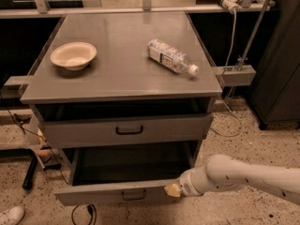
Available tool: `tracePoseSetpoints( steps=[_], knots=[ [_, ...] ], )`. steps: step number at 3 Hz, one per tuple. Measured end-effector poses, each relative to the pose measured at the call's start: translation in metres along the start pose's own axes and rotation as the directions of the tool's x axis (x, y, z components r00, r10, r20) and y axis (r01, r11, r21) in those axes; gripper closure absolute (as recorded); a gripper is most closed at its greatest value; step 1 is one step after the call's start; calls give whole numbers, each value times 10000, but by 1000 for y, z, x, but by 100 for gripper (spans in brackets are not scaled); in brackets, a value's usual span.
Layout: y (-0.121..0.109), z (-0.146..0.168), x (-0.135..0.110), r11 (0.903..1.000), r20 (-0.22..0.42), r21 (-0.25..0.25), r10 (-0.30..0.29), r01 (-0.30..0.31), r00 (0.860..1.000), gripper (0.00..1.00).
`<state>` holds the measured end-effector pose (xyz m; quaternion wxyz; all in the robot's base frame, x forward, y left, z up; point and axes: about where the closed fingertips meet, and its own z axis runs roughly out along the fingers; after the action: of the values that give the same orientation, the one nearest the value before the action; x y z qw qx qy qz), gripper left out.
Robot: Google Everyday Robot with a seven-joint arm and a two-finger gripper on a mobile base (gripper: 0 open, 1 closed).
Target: Close middle drawer
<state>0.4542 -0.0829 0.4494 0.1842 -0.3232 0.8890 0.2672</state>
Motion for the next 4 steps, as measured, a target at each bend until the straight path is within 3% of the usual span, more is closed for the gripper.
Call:
tracePoseSetpoints(
  steps=[1,2,4],
  knots=[
    [-13,22,1,9990,2,410,-168,168,9999,100],
    [-13,23,-1,9988,40,449,-179,177,9998,100],
    [-32,42,-24,9965,424,803,180,-213,9989,100]
  ],
)
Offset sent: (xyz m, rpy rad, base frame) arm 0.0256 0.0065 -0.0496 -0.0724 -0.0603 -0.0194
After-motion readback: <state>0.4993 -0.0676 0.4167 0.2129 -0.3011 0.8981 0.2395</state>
